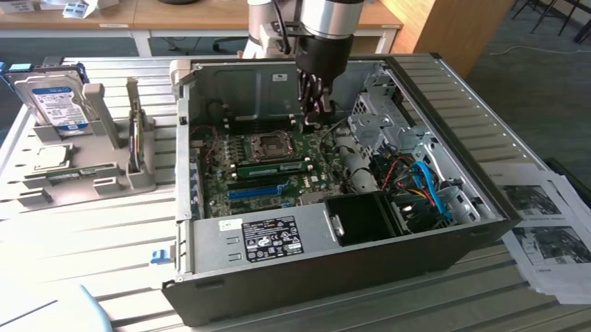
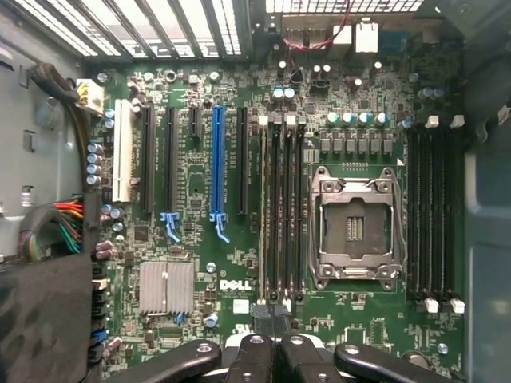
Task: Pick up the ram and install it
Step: 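Insert the ram into the slot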
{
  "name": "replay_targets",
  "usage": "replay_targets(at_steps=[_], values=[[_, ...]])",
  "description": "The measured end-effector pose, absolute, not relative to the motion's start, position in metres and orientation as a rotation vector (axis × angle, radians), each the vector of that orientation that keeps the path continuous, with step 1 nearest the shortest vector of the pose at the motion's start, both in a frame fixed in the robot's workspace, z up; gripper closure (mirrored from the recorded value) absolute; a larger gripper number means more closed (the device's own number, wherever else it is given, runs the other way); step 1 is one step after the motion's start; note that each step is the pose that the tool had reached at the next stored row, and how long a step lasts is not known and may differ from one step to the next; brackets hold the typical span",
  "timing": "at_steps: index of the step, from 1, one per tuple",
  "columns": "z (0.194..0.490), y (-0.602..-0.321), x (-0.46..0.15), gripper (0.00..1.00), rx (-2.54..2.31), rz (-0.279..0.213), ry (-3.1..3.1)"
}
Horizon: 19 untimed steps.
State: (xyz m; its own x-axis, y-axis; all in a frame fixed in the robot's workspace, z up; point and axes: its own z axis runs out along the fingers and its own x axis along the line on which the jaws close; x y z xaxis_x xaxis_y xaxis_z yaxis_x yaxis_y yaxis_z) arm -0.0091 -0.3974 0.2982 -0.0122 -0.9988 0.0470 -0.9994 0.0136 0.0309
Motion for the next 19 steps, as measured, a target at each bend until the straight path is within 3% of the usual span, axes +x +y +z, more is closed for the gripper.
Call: replay_targets(at_steps=[19], values=[[0.264, -0.397, -0.009, 0.91, 2.168, 0.017, -2.196]])
